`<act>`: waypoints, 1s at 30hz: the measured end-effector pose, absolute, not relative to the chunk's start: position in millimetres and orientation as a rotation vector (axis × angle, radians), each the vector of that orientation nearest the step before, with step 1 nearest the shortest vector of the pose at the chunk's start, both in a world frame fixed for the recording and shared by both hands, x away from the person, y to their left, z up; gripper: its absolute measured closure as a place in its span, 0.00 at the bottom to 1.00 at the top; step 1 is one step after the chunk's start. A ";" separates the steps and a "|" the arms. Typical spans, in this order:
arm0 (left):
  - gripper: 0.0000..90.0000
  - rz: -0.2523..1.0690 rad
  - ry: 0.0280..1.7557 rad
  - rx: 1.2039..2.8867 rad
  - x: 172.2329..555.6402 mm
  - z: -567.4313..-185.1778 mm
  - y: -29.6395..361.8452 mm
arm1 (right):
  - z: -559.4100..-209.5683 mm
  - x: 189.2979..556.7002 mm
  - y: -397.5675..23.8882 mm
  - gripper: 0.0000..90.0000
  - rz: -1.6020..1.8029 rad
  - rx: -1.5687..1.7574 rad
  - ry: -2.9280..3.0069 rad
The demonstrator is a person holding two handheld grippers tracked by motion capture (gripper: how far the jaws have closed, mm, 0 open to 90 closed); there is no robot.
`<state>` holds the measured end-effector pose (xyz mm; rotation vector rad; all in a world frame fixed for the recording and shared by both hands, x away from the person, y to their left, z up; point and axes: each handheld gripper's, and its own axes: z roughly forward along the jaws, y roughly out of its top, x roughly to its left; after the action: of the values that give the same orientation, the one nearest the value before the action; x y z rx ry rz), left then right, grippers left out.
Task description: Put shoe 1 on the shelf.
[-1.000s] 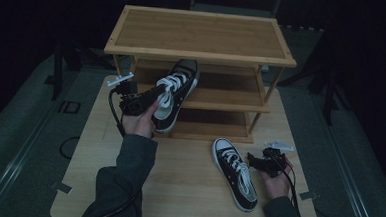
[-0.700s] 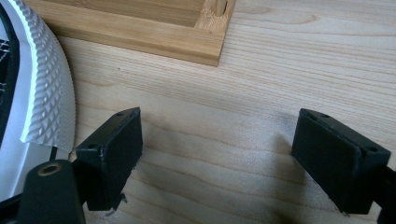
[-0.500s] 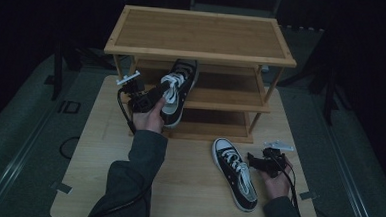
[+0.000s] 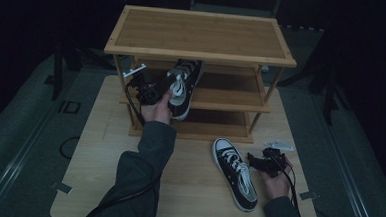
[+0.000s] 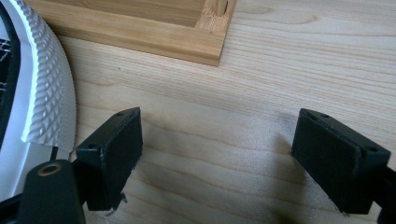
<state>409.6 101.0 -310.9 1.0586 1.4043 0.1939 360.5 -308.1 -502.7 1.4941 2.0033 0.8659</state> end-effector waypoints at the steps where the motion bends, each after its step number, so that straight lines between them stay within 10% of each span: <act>1: 0.97 0.202 1.405 1.058 410.9 -310.8 100.9 | -502.7 360.5 -308.1 0.17 0.866 1.494 2.004; 30: 0.88 0.199 1.573 0.930 451.0 -313.8 91.5 | -502.8 360.5 -308.0 0.17 0.867 1.488 2.008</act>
<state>451.0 91.5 -313.8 0.9296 1.5726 0.1994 360.5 -308.0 -502.8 1.4883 2.0079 0.8669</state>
